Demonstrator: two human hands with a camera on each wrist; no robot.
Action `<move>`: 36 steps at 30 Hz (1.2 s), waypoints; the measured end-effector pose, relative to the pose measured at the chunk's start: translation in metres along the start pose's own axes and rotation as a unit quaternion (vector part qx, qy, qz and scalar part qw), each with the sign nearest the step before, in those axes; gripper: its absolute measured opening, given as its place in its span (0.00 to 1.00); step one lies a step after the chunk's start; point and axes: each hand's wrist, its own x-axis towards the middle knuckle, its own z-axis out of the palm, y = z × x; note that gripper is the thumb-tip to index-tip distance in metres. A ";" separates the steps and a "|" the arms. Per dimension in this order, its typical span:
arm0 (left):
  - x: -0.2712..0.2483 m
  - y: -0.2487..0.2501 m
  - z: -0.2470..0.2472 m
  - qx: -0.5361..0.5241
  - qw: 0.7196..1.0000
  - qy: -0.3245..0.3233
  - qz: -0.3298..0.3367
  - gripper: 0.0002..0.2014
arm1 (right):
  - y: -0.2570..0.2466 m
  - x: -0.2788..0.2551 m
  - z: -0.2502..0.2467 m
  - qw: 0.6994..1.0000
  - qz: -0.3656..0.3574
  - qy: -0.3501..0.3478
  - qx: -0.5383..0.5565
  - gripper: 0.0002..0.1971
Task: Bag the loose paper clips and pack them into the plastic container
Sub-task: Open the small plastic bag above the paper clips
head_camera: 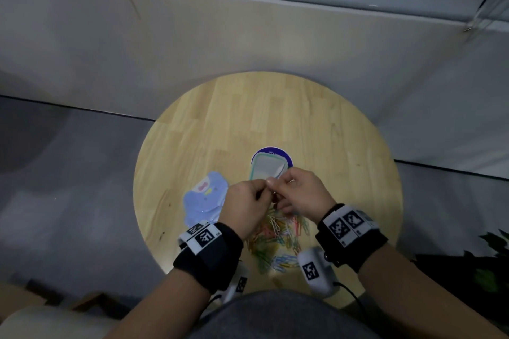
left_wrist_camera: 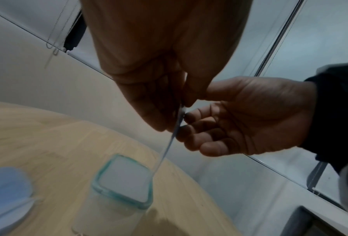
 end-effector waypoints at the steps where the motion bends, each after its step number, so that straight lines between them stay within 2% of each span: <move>1: 0.002 0.000 -0.001 0.011 1.000 0.002 0.005 0.14 | 0.002 0.000 0.000 1.000 0.000 0.001 0.011 0.21; 5: 0.007 -0.001 -0.002 0.027 1.000 0.009 0.004 0.10 | 0.003 -0.004 -0.001 0.998 -0.021 0.035 0.044 0.19; 8: 0.007 0.002 -0.004 -0.017 1.000 0.009 -0.015 0.08 | -0.001 -0.010 -0.008 0.979 -0.144 0.125 -0.074 0.14; 10: 0.008 0.005 -0.007 -0.075 0.997 0.008 -0.035 0.10 | -0.007 -0.016 -0.016 0.940 -0.263 0.134 -0.169 0.10; 12: 0.010 0.010 -0.013 -0.132 0.990 0.009 -0.050 0.10 | -0.010 -0.022 -0.023 0.885 -0.354 0.108 -0.281 0.11; 15: 0.011 0.015 -0.020 -0.165 0.985 0.003 -0.051 0.11 | -0.011 -0.023 -0.033 0.819 -0.402 0.082 -0.401 0.12; 19: 0.011 0.017 -0.019 -0.176 0.982 -0.028 -0.061 0.13 | -0.016 -0.024 -0.033 0.734 -0.481 0.106 -0.468 0.06; 21: 0.010 0.018 -0.020 -0.180 0.981 -0.037 -0.063 0.13 | -0.017 -0.024 -0.030 0.705 -0.522 0.105 -0.469 0.06; 22: 0.010 0.019 -0.021 -0.179 0.981 -0.039 -0.063 0.12 | -0.016 -0.025 -0.029 0.700 -0.535 0.101 -0.462 0.08; 25: 0.013 0.020 -0.029 -0.191 0.978 -0.052 -0.069 0.10 | -0.013 -0.026 -0.028 0.713 -0.533 0.065 -0.450 0.12; 27: 0.013 0.020 -0.034 -0.205 0.973 -0.067 -0.080 0.11 | -0.014 -0.027 -0.032 0.734 -0.497 0.035 -0.461 0.11; 30: 0.015 0.021 -0.040 -0.193 0.974 -0.088 -0.081 0.13 | -0.016 -0.029 -0.037 0.753 -0.441 0.017 -0.488 0.16; 32: 0.016 0.021 -0.041 -0.192 0.972 -0.110 -0.078 0.13 | -0.020 -0.033 -0.034 0.795 -0.389 0.018 -0.464 0.17; 34: 0.013 0.023 -0.041 -0.190 0.971 -0.120 -0.076 0.12 | -0.022 -0.036 -0.032 0.861 -0.327 0.012 -0.390 0.17; 36: 0.010 0.025 -0.040 -0.192 0.972 -0.114 -0.073 0.13 | -0.019 -0.038 -0.031 0.889 -0.306 0.004 -0.339 0.15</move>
